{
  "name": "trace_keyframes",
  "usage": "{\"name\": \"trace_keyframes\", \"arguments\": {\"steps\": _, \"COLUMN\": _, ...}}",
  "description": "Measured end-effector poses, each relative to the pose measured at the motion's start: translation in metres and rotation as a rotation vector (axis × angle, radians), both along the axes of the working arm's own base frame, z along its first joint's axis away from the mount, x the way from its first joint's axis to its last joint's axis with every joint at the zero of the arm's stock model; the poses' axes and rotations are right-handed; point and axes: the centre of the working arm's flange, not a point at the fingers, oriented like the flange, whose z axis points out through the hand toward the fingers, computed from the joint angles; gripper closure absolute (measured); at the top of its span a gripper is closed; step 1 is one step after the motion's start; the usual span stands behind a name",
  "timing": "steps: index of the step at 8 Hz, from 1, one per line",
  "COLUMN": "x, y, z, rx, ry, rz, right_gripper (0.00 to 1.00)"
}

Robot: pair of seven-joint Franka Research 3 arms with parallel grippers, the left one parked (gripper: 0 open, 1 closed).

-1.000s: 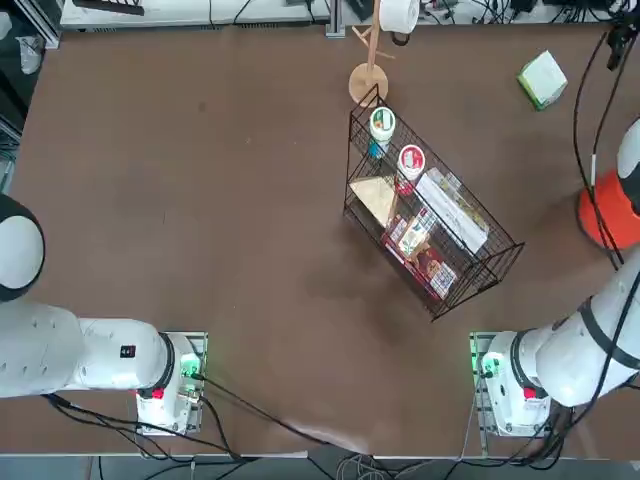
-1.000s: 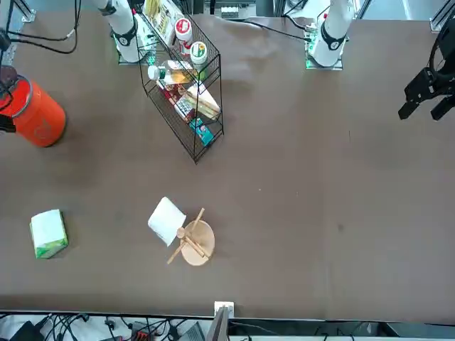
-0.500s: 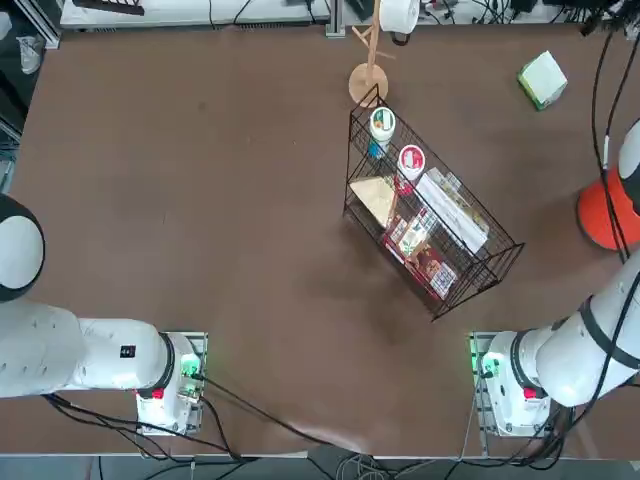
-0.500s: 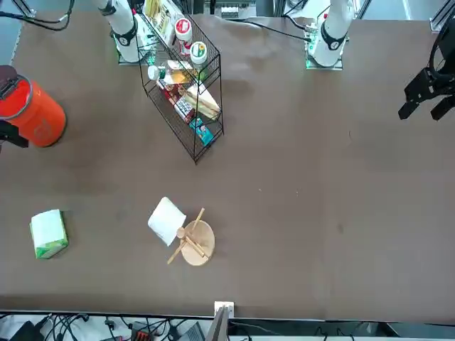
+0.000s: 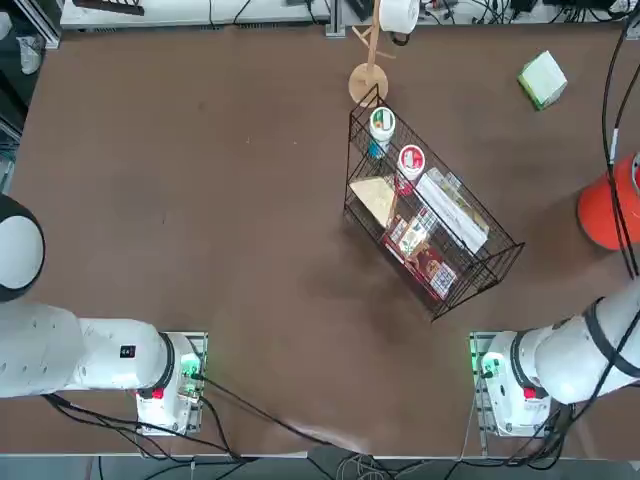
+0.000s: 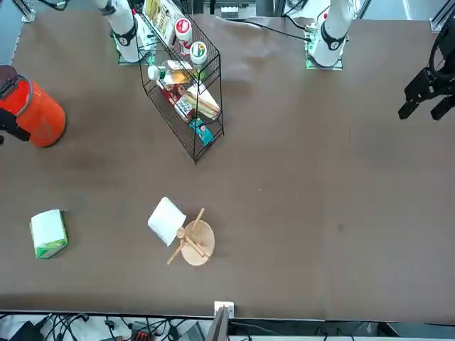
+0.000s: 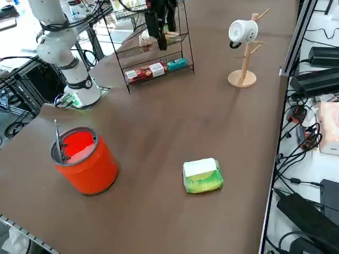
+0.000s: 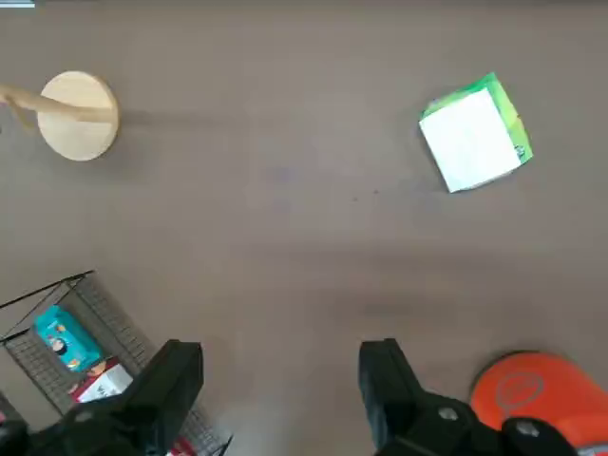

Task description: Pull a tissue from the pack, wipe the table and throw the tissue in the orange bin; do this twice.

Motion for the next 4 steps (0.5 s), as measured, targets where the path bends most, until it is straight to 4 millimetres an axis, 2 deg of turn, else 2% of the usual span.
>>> {"name": "trace_keyframes", "arguments": {"steps": 4, "x": -0.052, "y": 0.074, "z": 0.013, "rx": -0.087, "ry": 0.049, "rz": -0.02, "right_gripper": 0.0}}
